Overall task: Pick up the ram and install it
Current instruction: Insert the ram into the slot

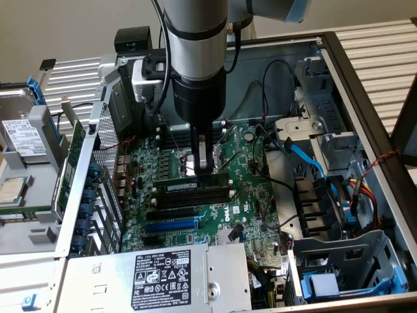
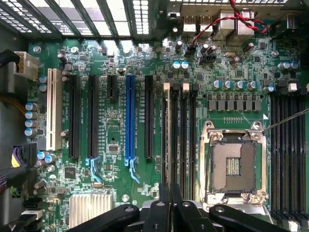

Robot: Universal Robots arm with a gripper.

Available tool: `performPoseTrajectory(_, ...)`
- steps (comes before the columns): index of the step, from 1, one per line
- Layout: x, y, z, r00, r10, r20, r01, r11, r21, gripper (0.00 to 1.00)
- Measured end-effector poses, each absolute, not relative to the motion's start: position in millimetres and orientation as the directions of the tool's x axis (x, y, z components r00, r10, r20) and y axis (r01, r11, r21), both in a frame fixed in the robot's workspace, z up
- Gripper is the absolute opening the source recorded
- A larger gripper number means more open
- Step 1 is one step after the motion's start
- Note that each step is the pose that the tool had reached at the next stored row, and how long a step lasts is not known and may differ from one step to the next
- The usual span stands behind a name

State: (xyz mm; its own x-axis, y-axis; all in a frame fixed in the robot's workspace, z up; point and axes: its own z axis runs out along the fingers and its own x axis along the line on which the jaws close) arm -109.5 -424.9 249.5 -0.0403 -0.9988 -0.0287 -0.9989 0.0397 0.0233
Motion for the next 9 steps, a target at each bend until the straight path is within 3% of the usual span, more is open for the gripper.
performPoseTrajectory(9, -111.8, -424.9, 247.0, -0.041, -0.999, -0.029, -0.999, 0.04, 0.017, 0.12)
